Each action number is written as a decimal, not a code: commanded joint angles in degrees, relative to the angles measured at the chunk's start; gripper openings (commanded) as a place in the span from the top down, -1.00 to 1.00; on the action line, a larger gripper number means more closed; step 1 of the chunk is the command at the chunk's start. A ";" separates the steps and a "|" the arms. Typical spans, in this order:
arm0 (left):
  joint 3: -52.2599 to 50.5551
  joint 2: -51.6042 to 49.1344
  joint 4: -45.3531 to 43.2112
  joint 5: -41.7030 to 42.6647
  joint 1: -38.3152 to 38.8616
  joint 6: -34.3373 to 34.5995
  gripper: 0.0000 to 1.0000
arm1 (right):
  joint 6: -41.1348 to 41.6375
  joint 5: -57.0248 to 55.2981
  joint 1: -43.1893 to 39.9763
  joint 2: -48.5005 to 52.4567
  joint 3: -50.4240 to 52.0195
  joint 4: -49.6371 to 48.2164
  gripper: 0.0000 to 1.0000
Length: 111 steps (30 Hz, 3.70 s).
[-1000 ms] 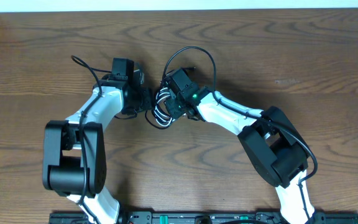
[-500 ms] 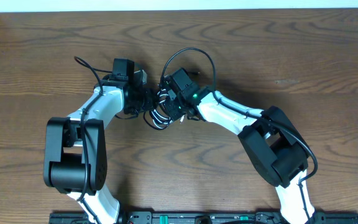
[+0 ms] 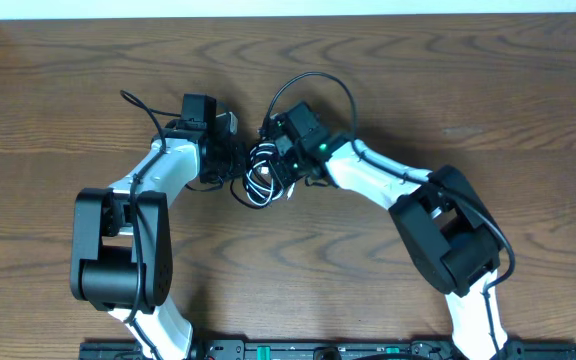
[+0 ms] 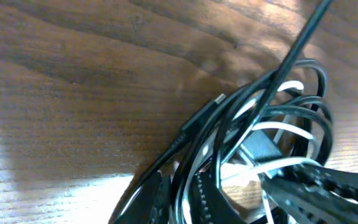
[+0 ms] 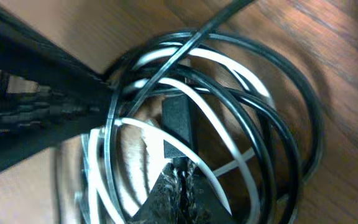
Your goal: Untangle cables
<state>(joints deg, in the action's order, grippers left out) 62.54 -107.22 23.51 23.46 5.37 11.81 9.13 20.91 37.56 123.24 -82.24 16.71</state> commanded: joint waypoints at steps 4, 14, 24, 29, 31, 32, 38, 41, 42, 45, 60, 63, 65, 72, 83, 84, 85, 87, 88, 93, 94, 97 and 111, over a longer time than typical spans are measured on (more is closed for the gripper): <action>-0.04 -1.01 -0.37 -0.42 0.07 -0.35 0.66 | -2.95 24.04 -2.78 -3.78 -0.66 -0.44 0.98; -0.04 -1.01 -0.26 -5.20 0.07 3.43 0.66 | -3.54 35.36 -8.74 -3.78 -0.63 1.53 0.98; -0.07 -1.01 -0.22 -6.64 0.07 3.96 0.66 | 2.62 5.31 -10.45 -3.76 -0.61 15.74 0.98; -0.07 -1.01 -0.26 -6.62 0.07 4.50 0.66 | 8.04 -0.52 -9.70 -3.76 -0.57 18.95 0.98; -0.07 -1.01 -0.26 -6.62 0.07 5.01 0.66 | 10.40 -2.84 -9.11 -3.76 -0.57 20.31 0.91; -0.07 -1.01 -0.26 -6.60 0.07 5.01 0.66 | 10.56 -3.93 -8.79 -3.76 -0.57 20.74 0.74; -0.04 -1.01 -0.31 -5.97 0.07 5.03 0.51 | 7.87 -10.10 -8.28 -3.78 -1.95 20.61 -0.14; -0.04 -1.01 -0.31 -5.97 0.07 5.03 0.49 | 4.02 -5.73 -8.31 -3.78 -5.51 21.59 -0.15; -0.04 -1.01 -0.35 -5.97 0.07 5.03 0.47 | 2.47 -2.45 -7.98 -3.78 -7.67 21.94 -0.09; -0.04 -1.01 -0.50 -5.97 0.07 5.03 0.46 | 2.27 0.15 -6.99 -3.78 -9.29 21.18 0.35; -0.04 -1.01 -0.50 -5.97 0.07 5.03 0.45 | -1.53 -5.86 1.66 1.38 -8.70 12.02 0.67; -0.04 -1.01 -0.48 -5.97 0.07 5.03 0.45 | -1.51 -8.76 2.19 2.78 -8.70 11.06 0.66; -0.04 -1.01 -0.48 -5.97 0.07 5.03 0.45 | -1.51 -10.95 2.23 3.50 -8.72 10.62 0.66; -0.04 -1.01 -0.50 -5.97 0.07 5.03 0.44 | -1.55 -17.97 2.16 4.37 -8.70 8.00 0.61; -0.04 -1.01 -0.50 -5.97 0.07 5.03 0.44 | -8.17 -18.01 2.12 4.39 -8.72 3.19 0.38; -0.04 -1.01 -0.50 -5.99 0.07 5.03 0.45 | -8.17 -18.01 2.10 4.39 -8.72 2.93 0.38; -0.04 -1.01 -0.50 -5.97 0.07 5.03 0.45 | -8.15 -17.99 2.08 4.39 -8.72 2.80 0.38; -0.04 -1.01 -0.50 -5.99 0.07 5.03 0.44 | -8.31 -18.01 1.99 4.39 -8.72 2.71 0.38; -0.04 -1.01 -0.50 -5.99 0.07 5.03 0.44 | -9.05 -17.99 1.88 4.39 -8.72 2.71 0.38; -0.04 -1.01 -0.50 -5.97 0.07 5.03 0.45 | -9.66 -18.05 1.44 4.39 -8.37 2.75 0.38; -0.04 -1.01 -0.50 -5.97 0.07 5.03 0.44 | -9.66 -18.05 1.31 4.39 -8.17 2.75 0.38; -0.04 -1.01 -0.50 -5.97 0.07 5.03 0.44 | -9.62 -17.99 0.98 4.39 -7.37 2.73 0.41; -0.04 -1.01 -0.52 -5.97 0.07 5.01 0.44 | -9.38 -16.94 1.14 3.61 -5.95 1.16 0.97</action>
<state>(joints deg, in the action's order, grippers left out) 62.54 -107.39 22.87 17.87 5.48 16.71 -0.30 3.03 39.11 127.11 -88.03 17.80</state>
